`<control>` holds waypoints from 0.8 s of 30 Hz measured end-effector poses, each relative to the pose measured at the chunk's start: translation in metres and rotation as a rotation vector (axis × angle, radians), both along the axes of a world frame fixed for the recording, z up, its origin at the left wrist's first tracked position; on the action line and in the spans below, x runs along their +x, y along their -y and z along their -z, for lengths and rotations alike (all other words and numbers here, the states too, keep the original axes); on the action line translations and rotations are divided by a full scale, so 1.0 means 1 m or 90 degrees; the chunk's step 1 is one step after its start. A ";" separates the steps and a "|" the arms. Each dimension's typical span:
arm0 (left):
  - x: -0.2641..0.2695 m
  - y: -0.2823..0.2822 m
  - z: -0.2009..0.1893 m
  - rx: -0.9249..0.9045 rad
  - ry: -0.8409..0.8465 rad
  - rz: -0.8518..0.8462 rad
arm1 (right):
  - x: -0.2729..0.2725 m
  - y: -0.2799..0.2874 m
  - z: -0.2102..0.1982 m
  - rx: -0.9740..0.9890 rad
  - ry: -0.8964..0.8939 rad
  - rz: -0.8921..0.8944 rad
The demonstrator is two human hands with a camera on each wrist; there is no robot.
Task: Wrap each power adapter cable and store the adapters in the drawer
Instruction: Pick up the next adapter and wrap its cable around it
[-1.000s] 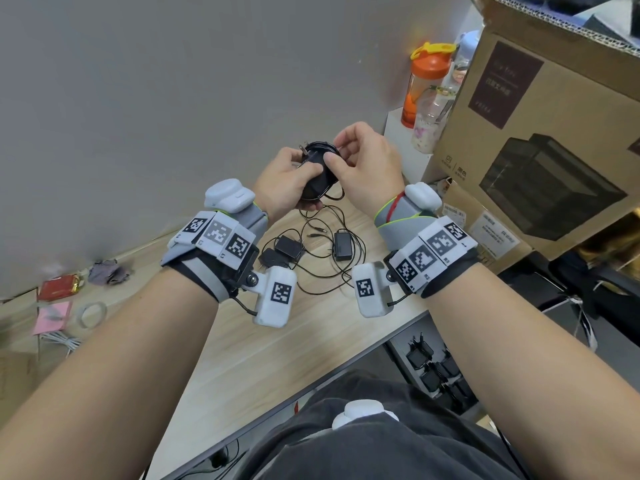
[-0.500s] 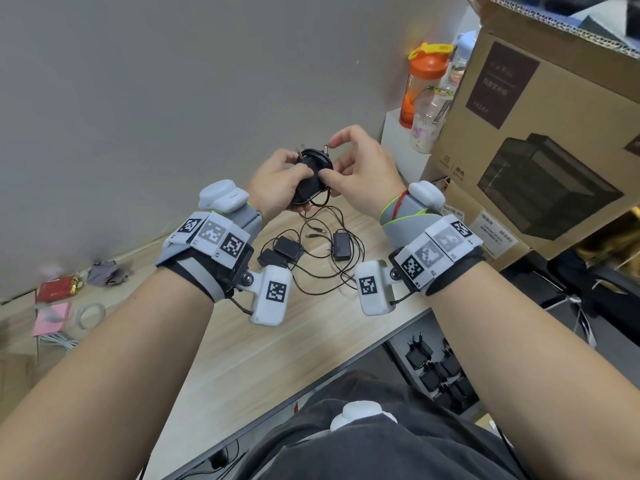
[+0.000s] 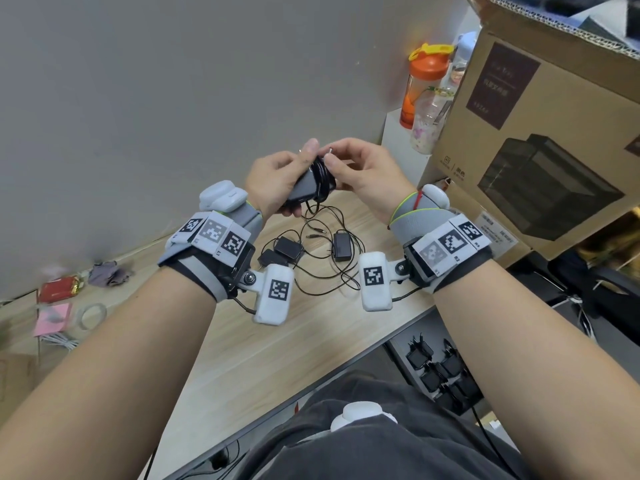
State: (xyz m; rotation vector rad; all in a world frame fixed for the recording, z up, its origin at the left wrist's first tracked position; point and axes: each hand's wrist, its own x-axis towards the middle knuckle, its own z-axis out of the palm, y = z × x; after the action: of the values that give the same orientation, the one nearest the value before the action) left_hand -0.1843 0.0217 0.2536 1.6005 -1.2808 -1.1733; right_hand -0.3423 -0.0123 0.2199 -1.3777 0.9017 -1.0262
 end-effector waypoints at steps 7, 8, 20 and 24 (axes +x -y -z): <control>0.002 -0.004 0.007 0.002 0.026 0.091 | -0.005 0.000 -0.008 0.012 0.035 0.054; 0.002 -0.004 0.007 0.012 0.033 0.111 | -0.005 0.001 -0.008 0.008 0.017 0.062; 0.003 -0.005 0.010 -0.002 0.044 0.181 | -0.001 0.003 0.003 0.052 -0.122 0.141; 0.001 -0.004 0.011 -0.030 0.072 0.200 | -0.006 -0.003 0.000 0.122 -0.058 0.080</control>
State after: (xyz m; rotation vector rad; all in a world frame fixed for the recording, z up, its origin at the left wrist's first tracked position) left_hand -0.1828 0.0260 0.2428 1.4860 -1.6670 -1.2419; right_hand -0.3482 -0.0098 0.2199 -1.2264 1.1371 -0.9503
